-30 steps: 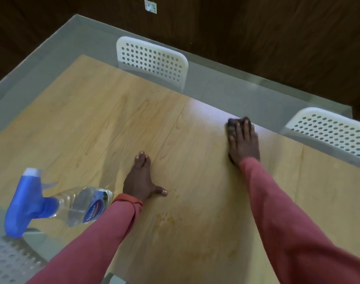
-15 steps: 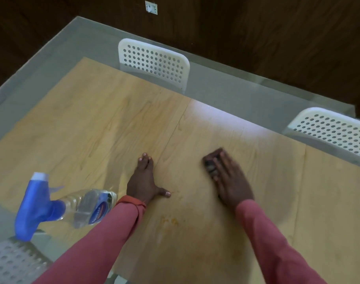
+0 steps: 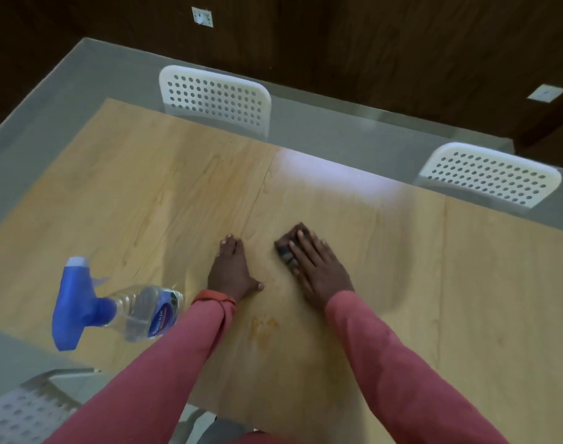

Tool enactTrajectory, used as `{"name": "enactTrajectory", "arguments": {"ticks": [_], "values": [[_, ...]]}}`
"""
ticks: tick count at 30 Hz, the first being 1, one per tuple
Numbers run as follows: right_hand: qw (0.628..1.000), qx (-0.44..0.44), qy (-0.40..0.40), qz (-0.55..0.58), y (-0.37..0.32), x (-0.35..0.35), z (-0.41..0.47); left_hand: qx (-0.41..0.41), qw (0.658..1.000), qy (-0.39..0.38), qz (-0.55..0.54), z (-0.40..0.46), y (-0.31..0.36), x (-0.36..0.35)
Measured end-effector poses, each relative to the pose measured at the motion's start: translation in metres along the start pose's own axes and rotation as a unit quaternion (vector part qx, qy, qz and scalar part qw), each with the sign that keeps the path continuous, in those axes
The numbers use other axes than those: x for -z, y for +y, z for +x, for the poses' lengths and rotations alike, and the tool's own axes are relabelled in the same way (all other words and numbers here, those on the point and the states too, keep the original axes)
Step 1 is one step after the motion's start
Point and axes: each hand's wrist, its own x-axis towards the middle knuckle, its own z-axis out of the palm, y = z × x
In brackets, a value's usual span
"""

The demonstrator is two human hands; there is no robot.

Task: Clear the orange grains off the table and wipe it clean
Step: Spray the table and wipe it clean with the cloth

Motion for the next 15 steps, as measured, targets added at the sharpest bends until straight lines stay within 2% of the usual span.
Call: {"name": "enactTrajectory", "arguments": {"ticks": [3, 6, 8, 10, 12, 15], "values": [[0.999, -0.041, 0.004, 0.012, 0.033, -0.015, -0.070, -0.044, 0.999, 0.029, -0.011, -0.011, 0.006, -0.012], [0.984, -0.179, 0.022, 0.017, 0.083, -0.009, -0.119, -0.110, 0.994, -0.003, -0.002, -0.029, 0.000, -0.025], [0.965, -0.261, 0.011, 0.005, 0.109, 0.001, -0.111, -0.147, 0.989, -0.021, 0.005, -0.040, -0.010, -0.033], [0.954, -0.301, -0.010, -0.007, 0.110, 0.012, -0.091, -0.193, 0.979, -0.046, 0.038, -0.056, -0.022, -0.043], [0.959, -0.282, -0.014, -0.022, 0.091, 0.010, -0.074, -0.214, 0.973, -0.054, 0.072, -0.072, -0.031, -0.053], [0.988, -0.150, -0.020, -0.012, 0.030, -0.008, -0.089, -0.224, 0.968, -0.046, 0.104, -0.090, -0.034, -0.063]]}}
